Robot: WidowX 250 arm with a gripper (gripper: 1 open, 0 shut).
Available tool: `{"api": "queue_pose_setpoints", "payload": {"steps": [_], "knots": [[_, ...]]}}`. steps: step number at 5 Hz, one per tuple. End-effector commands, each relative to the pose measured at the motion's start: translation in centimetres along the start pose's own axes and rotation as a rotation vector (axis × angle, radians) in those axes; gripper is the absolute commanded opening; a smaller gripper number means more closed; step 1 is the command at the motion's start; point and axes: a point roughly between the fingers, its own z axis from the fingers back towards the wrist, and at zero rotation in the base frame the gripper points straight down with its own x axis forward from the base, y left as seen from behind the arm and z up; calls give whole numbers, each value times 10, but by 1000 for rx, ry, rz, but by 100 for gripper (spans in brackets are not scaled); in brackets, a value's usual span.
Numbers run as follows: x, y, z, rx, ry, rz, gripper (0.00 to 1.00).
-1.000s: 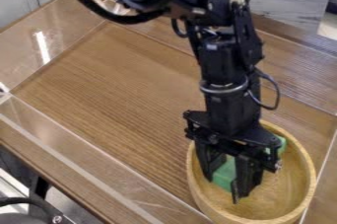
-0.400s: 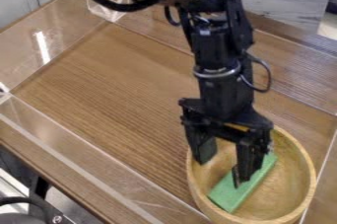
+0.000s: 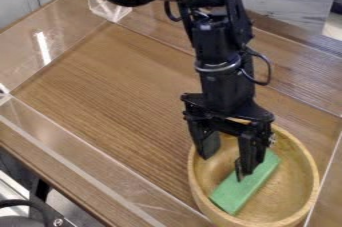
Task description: Put the green block in the brown bowl
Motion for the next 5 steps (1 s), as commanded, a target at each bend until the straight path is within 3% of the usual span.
{"api": "queue_pose_setpoints", "payload": {"steps": [1,5], "knots": [[13,4,9,5,-50,-16,100],[24,24,11,10,-70,4,100]]}}
